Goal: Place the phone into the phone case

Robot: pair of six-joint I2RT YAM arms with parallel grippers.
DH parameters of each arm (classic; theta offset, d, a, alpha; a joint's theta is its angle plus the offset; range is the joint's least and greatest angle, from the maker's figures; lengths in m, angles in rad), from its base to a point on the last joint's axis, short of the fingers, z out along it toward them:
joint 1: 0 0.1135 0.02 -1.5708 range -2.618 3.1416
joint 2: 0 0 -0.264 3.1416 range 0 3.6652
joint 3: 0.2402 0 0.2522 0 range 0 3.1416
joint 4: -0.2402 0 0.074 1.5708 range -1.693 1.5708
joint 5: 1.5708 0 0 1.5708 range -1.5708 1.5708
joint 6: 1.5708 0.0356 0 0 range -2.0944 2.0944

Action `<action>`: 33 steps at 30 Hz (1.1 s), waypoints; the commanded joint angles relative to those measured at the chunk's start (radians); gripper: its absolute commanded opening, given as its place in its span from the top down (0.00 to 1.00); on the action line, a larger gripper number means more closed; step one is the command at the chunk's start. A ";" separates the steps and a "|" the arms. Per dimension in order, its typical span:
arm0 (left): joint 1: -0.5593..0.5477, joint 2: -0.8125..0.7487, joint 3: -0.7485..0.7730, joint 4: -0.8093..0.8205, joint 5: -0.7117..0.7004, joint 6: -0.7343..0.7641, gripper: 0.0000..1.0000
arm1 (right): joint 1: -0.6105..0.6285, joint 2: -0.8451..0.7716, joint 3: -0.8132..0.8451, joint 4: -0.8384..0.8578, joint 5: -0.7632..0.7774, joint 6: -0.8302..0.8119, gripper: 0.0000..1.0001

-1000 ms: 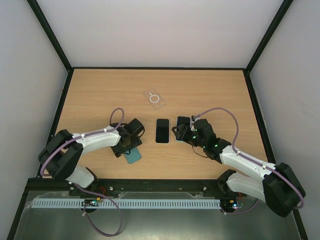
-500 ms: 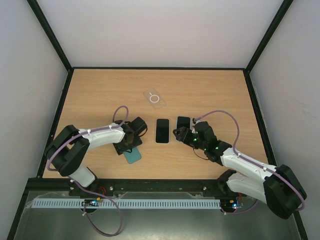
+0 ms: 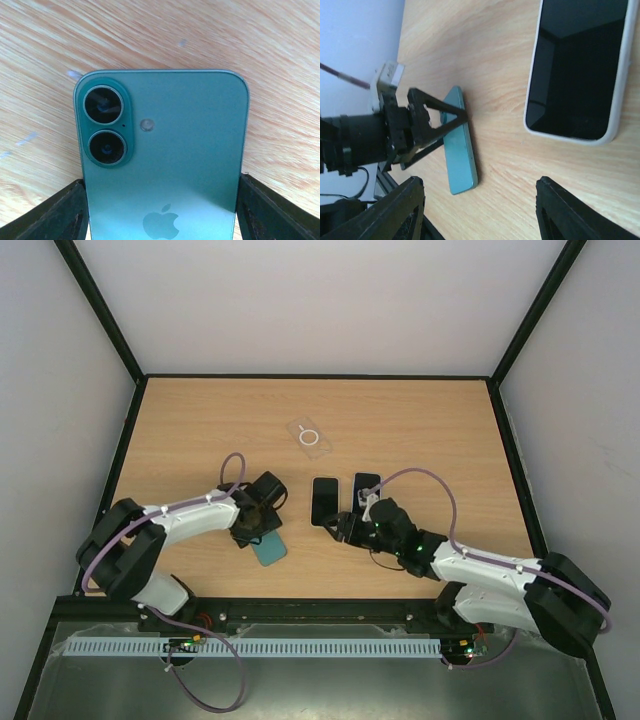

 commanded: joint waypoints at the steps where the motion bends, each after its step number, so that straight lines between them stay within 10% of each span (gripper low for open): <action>1: -0.001 -0.011 -0.052 0.136 0.151 0.003 0.38 | 0.062 0.060 -0.033 0.134 0.004 0.024 0.40; 23: 0.011 -0.198 -0.140 0.383 0.303 -0.016 0.42 | 0.132 0.412 0.037 0.397 -0.142 -0.013 0.54; 33: 0.013 -0.214 -0.197 0.517 0.356 -0.038 0.42 | 0.132 0.433 0.044 0.423 -0.139 -0.007 0.88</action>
